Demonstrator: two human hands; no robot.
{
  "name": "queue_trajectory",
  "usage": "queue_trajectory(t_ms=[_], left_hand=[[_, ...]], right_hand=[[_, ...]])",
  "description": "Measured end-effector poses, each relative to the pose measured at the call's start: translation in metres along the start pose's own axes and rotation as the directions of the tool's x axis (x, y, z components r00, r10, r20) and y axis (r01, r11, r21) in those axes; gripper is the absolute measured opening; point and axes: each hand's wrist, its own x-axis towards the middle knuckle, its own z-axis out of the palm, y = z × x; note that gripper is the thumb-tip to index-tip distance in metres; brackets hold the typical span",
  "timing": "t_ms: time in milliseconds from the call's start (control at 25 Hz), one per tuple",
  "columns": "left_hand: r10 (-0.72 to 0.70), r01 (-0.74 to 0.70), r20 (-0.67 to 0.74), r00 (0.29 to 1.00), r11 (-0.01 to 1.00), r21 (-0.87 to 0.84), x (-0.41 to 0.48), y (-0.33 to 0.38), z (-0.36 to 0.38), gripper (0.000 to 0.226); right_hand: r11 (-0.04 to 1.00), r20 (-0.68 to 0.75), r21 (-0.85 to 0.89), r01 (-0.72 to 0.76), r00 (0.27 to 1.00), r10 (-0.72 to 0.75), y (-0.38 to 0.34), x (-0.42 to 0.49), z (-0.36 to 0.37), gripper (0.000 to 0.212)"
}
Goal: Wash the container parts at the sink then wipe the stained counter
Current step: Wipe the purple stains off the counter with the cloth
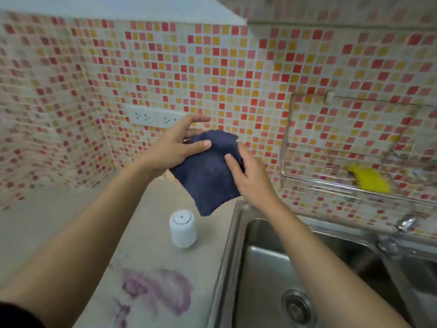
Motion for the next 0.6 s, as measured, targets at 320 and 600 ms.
queue_trajectory(t_ms=[320, 600], left_hand=[[-0.424, 0.44, -0.241, 0.873, 0.898, 0.014, -0.171, -0.181, -0.147, 0.061], [-0.578, 0.666, -0.331, 0.746, 0.671, 0.328, -0.246, -0.3, -0.168, 0.065]], right_hand=[[0.995, 0.443, -0.057, -0.082, 0.891, 0.099, -0.001, -0.062, 0.263, 0.035], [0.947, 0.681, -0.322, 0.004, 0.695, 0.229, 0.039, -0.094, 0.389, 0.044]])
